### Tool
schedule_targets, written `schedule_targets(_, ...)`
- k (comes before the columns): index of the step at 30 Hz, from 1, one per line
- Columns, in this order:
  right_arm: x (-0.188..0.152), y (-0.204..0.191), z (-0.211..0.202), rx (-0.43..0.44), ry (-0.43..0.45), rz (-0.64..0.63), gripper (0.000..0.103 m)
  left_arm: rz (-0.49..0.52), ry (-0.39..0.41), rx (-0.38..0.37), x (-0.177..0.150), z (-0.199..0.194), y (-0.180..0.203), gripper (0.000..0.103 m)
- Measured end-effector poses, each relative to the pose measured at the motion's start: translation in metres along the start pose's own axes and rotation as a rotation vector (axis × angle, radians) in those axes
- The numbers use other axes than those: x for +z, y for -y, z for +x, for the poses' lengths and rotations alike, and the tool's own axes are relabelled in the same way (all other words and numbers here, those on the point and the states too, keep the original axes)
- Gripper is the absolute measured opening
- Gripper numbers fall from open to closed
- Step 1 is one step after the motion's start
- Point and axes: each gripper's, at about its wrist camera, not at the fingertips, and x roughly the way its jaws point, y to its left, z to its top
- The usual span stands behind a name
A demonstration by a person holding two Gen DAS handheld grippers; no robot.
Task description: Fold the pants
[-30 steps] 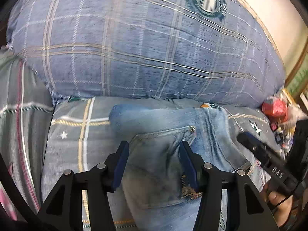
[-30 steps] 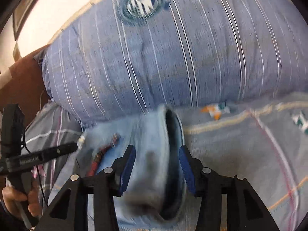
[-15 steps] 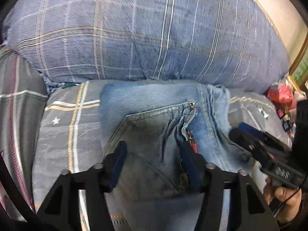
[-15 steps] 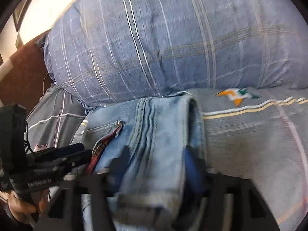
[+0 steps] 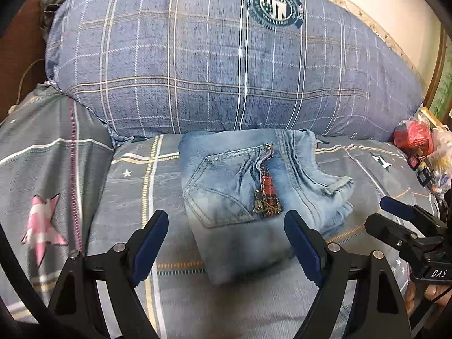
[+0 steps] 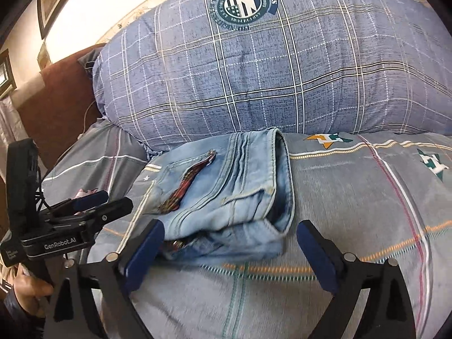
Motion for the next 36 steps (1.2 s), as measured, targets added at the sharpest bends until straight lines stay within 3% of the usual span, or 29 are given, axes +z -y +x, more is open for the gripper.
schedule_targets(4,-0.009,-0.011,-0.016,-0.022,0.003,-0.027,0.097,0.004,0.032,0.025,-0.007,-0.021,0.002,0.085)
schedule_targets(9,-0.022,-0.023,-0.033,-0.033,-0.002,-0.071,0.099,0.031,0.095,0.118,-0.014,-0.049,0.008,0.085)
schedule_targets(15,-0.04,-0.031,-0.055,-0.033,0.007,-0.09,0.1,0.012,0.132,0.088,-0.026,-0.076,0.007,0.088)
schedule_targets(23,-0.062,-0.034,-0.076,-0.028,0.0,-0.092,0.102,0.077,0.116,0.161,-0.048,-0.093,0.022,0.088)
schedule_targets(36,-0.071,-0.037,-0.093,-0.01,0.01,-0.113,0.102,0.048,0.12,0.203,-0.069,-0.121,0.023,0.088)
